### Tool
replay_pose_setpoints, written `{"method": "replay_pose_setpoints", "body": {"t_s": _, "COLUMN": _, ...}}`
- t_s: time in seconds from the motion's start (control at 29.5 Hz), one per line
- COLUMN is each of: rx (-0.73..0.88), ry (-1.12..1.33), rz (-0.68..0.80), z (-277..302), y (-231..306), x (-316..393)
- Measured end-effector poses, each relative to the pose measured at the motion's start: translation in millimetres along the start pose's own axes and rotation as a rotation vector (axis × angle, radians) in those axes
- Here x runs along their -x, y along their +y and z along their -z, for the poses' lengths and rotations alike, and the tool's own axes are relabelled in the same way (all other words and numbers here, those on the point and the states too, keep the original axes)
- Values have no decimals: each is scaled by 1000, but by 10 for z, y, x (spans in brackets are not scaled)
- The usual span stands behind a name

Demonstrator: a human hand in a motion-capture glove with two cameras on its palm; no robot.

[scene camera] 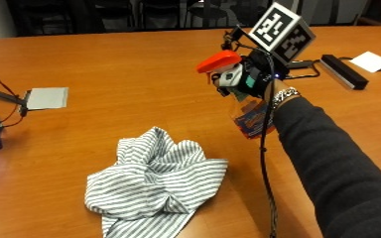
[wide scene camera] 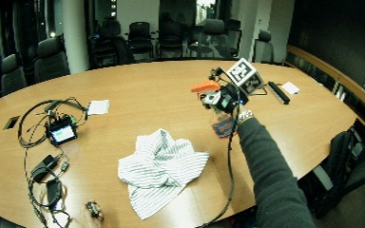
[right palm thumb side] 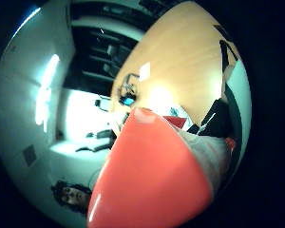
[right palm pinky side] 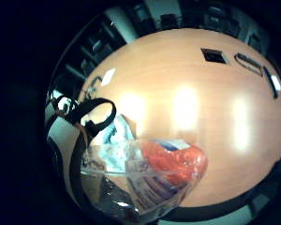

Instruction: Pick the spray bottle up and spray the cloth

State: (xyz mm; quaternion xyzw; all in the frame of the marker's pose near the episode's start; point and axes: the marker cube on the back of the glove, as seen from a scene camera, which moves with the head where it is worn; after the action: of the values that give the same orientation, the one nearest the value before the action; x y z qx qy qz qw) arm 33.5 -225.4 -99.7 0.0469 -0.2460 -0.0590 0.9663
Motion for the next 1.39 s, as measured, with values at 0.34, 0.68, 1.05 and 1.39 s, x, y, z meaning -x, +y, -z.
{"method": "replay_pose_setpoints", "body": {"t_s": 0.34, "rx": 330, "ry": 423, "rz": 28, "z": -202, "y": 50, "x": 303}}
{"method": "replay_pose_setpoints", "body": {"t_s": 0.68, "rx": 532, "ry": 710, "rz": -24, "z": -693, "y": 139, "x": 286}}
{"method": "replay_pose_setpoints", "body": {"t_s": 1.05, "rx": 557, "ry": 1026, "rz": -31, "z": -991, "y": 258, "x": 236}}
{"method": "replay_pose_setpoints", "body": {"t_s": 1.39, "rx": 595, "ry": 1176, "rz": -23, "z": -1296, "y": 362, "x": 57}}
